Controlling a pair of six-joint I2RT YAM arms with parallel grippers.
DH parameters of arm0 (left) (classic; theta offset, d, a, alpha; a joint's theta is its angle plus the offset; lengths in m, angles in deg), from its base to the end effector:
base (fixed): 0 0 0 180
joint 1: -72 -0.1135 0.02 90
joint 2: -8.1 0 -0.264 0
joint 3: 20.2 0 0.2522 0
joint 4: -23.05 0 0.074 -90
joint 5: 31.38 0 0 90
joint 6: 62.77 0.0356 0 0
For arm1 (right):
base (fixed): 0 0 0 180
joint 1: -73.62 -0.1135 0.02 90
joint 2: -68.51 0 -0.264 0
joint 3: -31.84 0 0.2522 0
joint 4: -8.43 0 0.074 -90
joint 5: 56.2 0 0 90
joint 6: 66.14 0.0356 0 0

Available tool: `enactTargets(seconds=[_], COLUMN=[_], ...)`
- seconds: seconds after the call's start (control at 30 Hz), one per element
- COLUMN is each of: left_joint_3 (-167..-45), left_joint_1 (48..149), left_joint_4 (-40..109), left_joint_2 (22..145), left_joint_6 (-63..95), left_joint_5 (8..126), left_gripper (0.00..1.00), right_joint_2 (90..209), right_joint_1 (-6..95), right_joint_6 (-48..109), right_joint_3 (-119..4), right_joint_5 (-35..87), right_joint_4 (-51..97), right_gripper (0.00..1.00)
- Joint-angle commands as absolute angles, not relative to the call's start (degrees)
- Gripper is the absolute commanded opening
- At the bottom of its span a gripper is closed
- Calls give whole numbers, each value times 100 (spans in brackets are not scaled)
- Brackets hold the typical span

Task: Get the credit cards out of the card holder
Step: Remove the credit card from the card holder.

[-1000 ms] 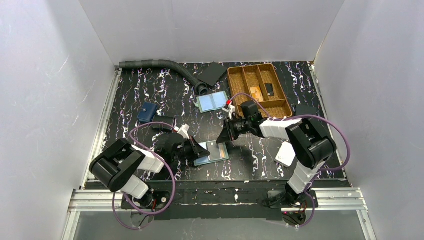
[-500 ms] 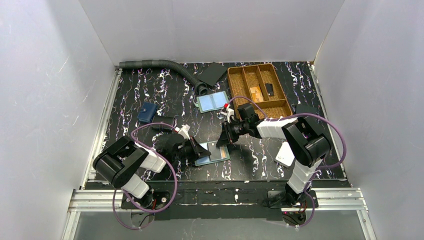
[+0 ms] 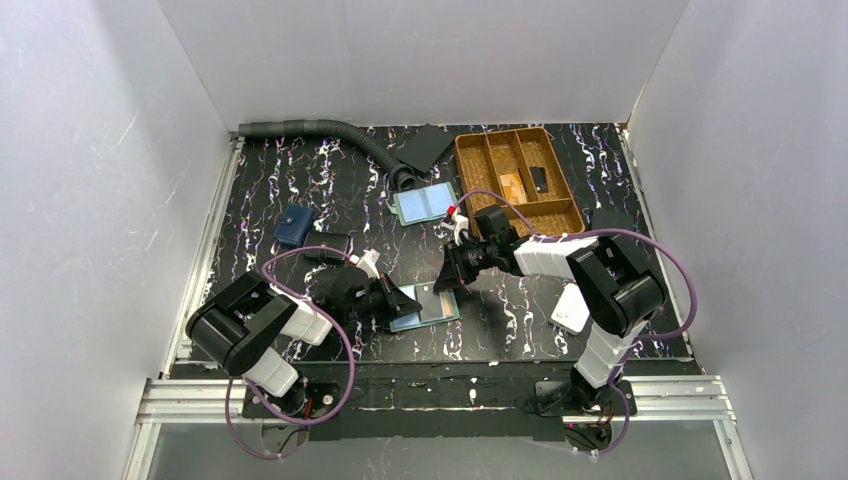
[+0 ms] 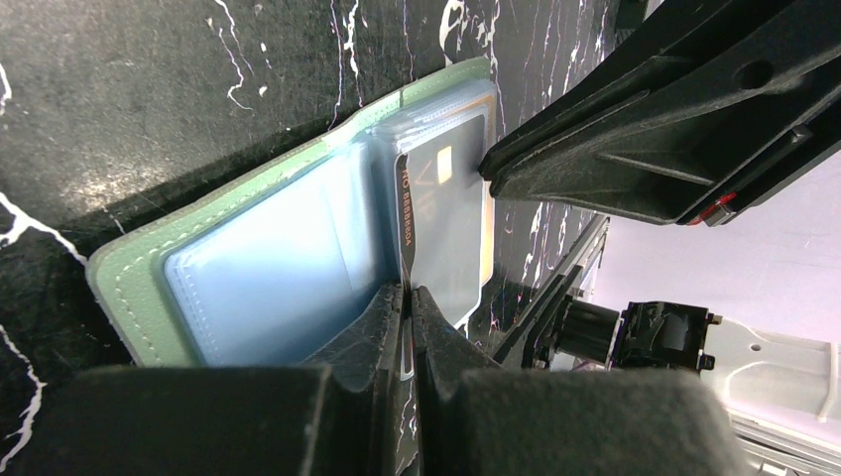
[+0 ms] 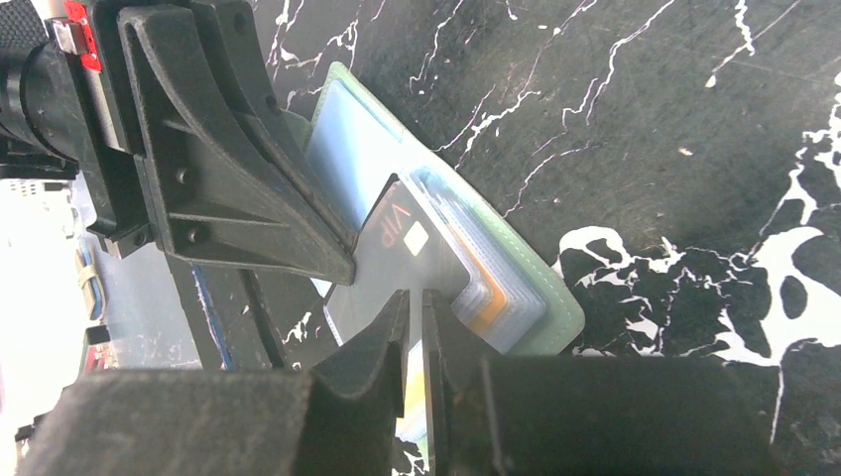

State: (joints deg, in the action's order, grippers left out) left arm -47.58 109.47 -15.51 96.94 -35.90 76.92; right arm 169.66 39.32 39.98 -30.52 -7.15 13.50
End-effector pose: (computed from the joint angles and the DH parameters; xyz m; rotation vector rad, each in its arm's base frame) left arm 0.1793 -0.1515 0.1139 -0.2646 2.2414 -1.3759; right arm 0.2680 0.2111 0.1446 -0.7610 2.3247 1.2543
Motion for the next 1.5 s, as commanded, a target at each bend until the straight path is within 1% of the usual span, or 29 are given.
enactTargets(seconds=[0.0,0.8,1.47], left_joint_3=[-4740,-4732,-4723], left_joint_1=[10916,10900,10891], left_joint_4=[-1426,-1426,-1426], left_joint_2=[9764,9758,9787], left_joint_6=[-3501,-3515,-3590], left_joint_5=[7611,7621,7571], left_gripper=[0,0,0], right_joint_2=[16760,16693,16520], right_joint_1=[3935,3838,3820], right_joint_6=[3792,3757,3858], right_joint_3=[-3167,-3184,-3106], right_joint_5=[-426,-223,2], right_joint_4=[1528,1643,1658], right_gripper=[18,18,25])
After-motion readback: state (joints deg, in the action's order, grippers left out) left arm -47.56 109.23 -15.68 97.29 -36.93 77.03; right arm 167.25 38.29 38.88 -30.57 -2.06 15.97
